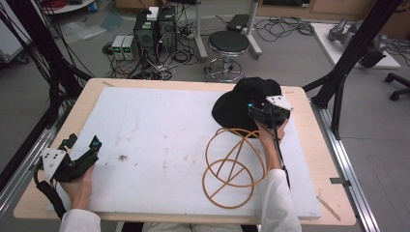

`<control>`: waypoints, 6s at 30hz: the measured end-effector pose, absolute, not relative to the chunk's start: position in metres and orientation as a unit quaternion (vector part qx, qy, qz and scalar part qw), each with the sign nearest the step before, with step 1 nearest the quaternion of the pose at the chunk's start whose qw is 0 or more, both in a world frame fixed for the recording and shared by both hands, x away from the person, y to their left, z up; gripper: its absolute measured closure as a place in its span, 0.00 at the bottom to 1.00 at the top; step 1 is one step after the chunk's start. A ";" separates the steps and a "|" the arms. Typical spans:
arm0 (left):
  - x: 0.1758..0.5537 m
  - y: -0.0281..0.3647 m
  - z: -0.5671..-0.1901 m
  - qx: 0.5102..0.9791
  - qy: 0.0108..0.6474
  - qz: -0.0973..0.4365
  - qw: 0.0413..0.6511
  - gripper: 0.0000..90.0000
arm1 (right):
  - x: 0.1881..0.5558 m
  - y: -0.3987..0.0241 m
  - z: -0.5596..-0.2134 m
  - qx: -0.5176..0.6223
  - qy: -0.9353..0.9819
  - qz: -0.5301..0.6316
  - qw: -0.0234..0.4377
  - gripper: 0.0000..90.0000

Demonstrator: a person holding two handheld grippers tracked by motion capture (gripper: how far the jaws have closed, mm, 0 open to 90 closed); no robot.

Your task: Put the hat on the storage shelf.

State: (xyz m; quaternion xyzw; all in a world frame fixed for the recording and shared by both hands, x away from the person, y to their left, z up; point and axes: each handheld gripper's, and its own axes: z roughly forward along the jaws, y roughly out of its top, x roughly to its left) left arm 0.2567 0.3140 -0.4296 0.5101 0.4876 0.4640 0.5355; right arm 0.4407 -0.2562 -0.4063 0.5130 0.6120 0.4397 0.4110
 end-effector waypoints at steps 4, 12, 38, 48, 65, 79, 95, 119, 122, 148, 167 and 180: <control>0.255 0.315 -0.430 0.507 0.489 0.464 0.537 0.30 | 0.447 -0.253 -0.408 0.522 0.606 0.437 0.410 0.16; 0.254 0.317 -0.431 0.509 0.491 0.465 0.533 0.30 | 0.450 -0.252 -0.416 0.540 0.599 0.417 0.418 0.26; 0.256 0.313 -0.432 0.512 0.487 0.455 0.542 0.30 | 0.449 -0.263 -0.413 0.551 0.619 0.444 0.342 0.96; 0.257 0.311 -0.433 0.516 0.484 0.452 0.543 0.30 | 0.446 -0.263 -0.409 0.549 0.619 0.437 0.352 0.97; 0.258 0.313 -0.433 0.512 0.487 0.451 0.545 0.30 | 0.420 -0.269 -0.372 0.516 0.589 0.494 0.378 0.96; 0.258 0.315 -0.432 0.501 0.493 0.449 0.552 0.30 | 0.399 -0.268 -0.329 0.475 0.566 0.549 0.389 0.96; 0.259 0.314 -0.432 0.502 0.494 0.447 0.552 0.30 | 0.375 -0.275 -0.300 0.447 0.539 0.606 0.378 0.96; 0.261 0.311 -0.432 0.504 0.490 0.452 0.549 0.31 | 0.346 -0.279 -0.273 0.390 0.513 0.687 0.335 0.96; 0.261 0.310 -0.432 0.503 0.490 0.453 0.549 0.31 | 0.341 -0.279 -0.271 0.383 0.510 0.695 0.333 0.96; 0.262 0.309 -0.432 0.502 0.490 0.457 0.546 0.31 | 0.301 -0.279 -0.242 0.316 0.487 0.762 0.288 0.96; 0.262 0.310 -0.432 0.503 0.493 0.453 0.547 0.31 | 0.281 -0.287 -0.242 0.258 0.514 0.790 0.212 0.96; 0.261 0.310 -0.432 0.503 0.494 0.452 0.547 0.31 | 0.267 -0.283 -0.254 0.222 0.562 0.779 0.169 0.96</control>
